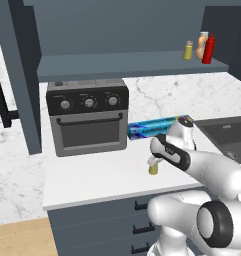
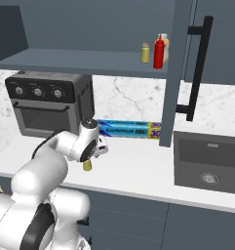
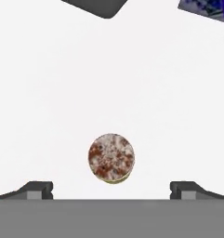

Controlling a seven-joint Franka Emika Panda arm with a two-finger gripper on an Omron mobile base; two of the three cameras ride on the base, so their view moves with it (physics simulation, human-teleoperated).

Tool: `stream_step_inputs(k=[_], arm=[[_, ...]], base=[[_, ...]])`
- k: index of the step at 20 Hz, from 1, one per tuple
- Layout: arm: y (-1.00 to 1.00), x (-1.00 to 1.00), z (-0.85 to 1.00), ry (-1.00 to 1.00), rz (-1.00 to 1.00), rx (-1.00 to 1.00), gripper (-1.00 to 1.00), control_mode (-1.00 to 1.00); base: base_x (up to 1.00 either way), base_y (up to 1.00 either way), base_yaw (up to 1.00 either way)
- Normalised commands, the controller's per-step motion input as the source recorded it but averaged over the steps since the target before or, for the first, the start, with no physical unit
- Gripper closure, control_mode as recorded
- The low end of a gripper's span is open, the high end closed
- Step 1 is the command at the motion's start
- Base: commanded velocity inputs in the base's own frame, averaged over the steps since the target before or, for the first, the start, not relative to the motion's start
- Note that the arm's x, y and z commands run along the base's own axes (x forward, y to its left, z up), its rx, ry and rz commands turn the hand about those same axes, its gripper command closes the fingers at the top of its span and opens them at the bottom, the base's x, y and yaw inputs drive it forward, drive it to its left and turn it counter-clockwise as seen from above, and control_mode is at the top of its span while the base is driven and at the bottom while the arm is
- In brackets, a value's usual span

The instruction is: Put the shaker and condiment bottle from the counter next to their counterparts in the cabinet.

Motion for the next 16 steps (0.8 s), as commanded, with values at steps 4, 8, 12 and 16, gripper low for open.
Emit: stream_step_inputs(k=[4,8,12,16], arm=[[0.02,0.08,-0.24,0.00,-0.03,0.00,-1.00,-1.00],[0.08,0.03,-0.30,0.00,-0.01,0.00,-1.00,-1.00],[0.15,0.06,-0.19,0.00,0.00,0.00,-1.00,-1.00],[0.12,0.11,-0.06,0.00,-0.01,0.00,-1.00,-1.00]], base=[[0.00,0.00,0.00],[0.00,0.00,0.00],[0.00,0.00,0.00],[0.00,0.00,0.00]])
